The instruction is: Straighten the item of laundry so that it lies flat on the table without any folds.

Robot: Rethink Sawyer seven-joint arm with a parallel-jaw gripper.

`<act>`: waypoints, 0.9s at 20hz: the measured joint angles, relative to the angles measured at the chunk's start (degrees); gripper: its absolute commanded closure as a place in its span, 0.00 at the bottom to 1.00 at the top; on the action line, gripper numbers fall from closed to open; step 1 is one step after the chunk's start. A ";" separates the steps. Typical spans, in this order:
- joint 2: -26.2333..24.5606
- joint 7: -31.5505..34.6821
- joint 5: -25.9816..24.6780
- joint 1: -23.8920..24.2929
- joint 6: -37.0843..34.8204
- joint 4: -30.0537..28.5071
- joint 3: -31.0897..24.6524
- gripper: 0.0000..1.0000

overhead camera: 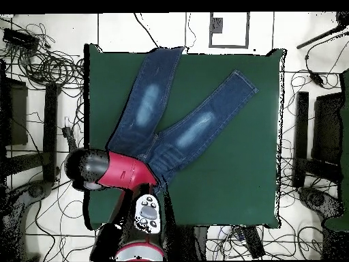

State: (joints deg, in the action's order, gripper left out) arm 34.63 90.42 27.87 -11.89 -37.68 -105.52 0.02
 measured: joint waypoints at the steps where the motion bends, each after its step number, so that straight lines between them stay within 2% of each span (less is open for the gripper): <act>1: 0.02 0.01 0.00 -0.01 -0.02 -0.06 -0.01 0.00; 18: 1.10 0.01 0.10 -0.05 -0.02 -0.42 0.02 0.00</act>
State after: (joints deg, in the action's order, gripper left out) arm 35.73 90.43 27.97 -11.94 -37.70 -105.93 0.03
